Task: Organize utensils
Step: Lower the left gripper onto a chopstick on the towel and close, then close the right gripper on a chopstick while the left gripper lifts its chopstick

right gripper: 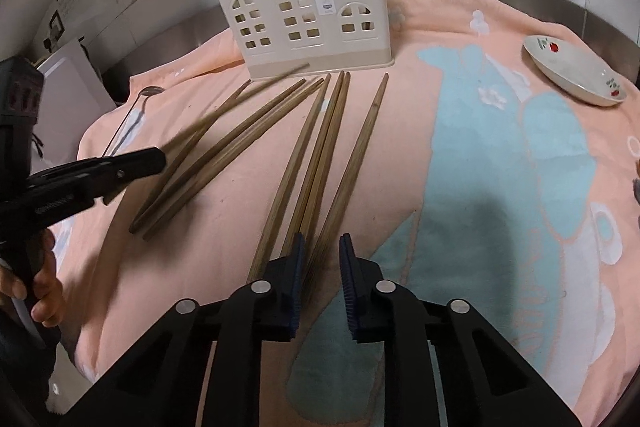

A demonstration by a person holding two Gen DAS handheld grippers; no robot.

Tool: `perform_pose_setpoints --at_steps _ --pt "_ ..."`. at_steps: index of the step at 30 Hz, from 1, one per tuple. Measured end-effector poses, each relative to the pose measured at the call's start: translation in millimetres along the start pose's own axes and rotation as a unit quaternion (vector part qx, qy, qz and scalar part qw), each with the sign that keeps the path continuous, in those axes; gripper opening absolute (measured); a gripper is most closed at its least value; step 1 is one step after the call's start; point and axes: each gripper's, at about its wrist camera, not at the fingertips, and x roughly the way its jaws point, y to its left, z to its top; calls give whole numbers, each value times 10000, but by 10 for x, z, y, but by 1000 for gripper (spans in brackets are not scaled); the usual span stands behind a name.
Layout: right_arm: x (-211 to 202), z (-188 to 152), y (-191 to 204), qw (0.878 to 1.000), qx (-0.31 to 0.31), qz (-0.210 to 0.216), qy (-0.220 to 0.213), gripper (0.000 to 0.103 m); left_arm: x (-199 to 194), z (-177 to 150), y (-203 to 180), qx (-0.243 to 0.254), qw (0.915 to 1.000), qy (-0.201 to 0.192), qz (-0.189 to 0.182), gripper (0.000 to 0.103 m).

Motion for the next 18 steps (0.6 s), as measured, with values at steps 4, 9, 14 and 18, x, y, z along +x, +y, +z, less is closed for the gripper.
perform_pose_setpoints --at_steps 4,9,14,18 --pt "51 32 -6 9999 129 -40 11 15 -61 51 -19 23 9999 -104 -42 6" --pt "110 49 15 9997 171 -182 30 14 -93 82 -29 60 9999 -141 -69 6" --pt "160 74 53 9993 133 -360 11 13 -110 77 -23 65 9998 -141 -80 6" --pt "179 64 119 9983 -27 -582 -28 11 -131 73 -28 73 9998 -141 -77 6"
